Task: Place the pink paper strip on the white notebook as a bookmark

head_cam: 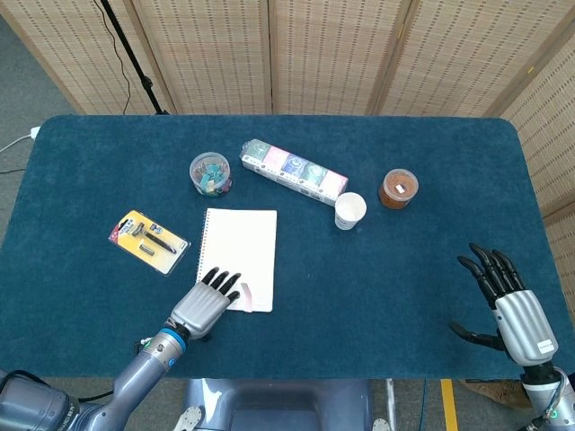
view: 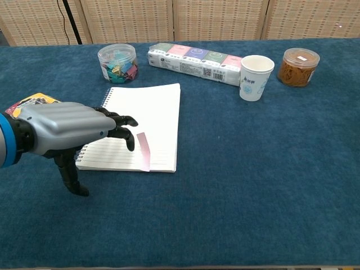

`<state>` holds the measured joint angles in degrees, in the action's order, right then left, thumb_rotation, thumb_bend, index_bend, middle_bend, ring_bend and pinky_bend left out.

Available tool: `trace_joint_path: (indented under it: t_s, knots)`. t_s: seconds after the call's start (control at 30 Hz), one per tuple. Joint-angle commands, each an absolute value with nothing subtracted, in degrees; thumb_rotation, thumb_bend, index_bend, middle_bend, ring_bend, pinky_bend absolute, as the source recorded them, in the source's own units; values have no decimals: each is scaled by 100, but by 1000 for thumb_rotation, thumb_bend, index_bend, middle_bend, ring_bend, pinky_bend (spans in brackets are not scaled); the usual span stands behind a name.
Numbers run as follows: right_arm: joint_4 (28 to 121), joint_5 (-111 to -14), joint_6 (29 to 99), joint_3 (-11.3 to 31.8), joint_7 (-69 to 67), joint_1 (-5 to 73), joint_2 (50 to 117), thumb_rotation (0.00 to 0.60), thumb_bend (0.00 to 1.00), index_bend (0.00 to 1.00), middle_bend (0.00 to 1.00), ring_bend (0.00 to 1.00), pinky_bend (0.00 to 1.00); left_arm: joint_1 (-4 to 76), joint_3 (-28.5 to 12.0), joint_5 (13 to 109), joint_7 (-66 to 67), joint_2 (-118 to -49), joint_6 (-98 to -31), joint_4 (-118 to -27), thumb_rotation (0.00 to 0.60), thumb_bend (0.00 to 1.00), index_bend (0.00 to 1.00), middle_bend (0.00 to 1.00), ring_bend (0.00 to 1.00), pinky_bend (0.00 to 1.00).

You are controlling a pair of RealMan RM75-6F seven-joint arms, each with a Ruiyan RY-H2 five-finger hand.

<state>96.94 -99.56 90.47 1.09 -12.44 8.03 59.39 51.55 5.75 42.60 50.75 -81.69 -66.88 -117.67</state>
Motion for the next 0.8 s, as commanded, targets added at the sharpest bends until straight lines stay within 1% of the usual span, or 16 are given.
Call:
trace_joint_path:
  t_s: [0.03,0.23,0.3,0.33,0.37,0.4,0.47,0.57,0.67,0.8]
  knots:
    - [9704,-9972,9056,103,-1231,799,5940,600,37,98,0,0,0,5076,568,4438,4852,-7912,-6662,-11898,600,0,233,0,0,0]
    - [9722,-9985,9080,99,-1222,787,5932,600,37,98,0,0,0,4873,600,4922,4352,-7297,-6692,-12155,600,0,225,0,0,0]
    - [9725,-9990,9089,100,-1218,785,5932,600,37,98,0,0,0,4758,646,5176,4143,-7053,-6739,-12221,600,0,178,0,0,0]
    - [9724,-9997,9094,102,-1207,784,5933,600,37,97,0,0,0,4609,704,5425,3946,-6818,-6864,-12261,600,0,150,0,0,0]
    - [9722,-10002,9097,103,-1189,784,5936,600,36,96,0,0,0,4464,784,5684,3788,-6638,-6989,-12281,600,0,101,0,0,0]
    - [9705,-10014,9124,114,-1142,779,5950,600,36,93,0,0,0,4173,950,6104,3557,-6371,-7297,-12248,600,0,53,0,0,0]
    - [9677,-10009,9170,138,-1046,761,5977,600,23,81,0,0,0,3812,1156,6693,3166,-6156,-7596,-12086,600,0,6,0,0,0]
    - [9669,-9978,9229,165,-907,724,6016,600,0,34,0,0,0,3255,1385,7412,2436,-5988,-8039,-11662,600,0,0,0,0,0]
    - [9688,-9960,9248,167,-849,700,6025,600,0,0,0,0,0,2783,1485,7789,1818,-5963,-8431,-11204,600,0,0,0,0,0]
    - [9748,-9927,9246,158,-750,666,6016,600,0,0,0,0,0,2107,1529,8108,977,-6117,-8986,-10507,600,0,0,0,0,0]
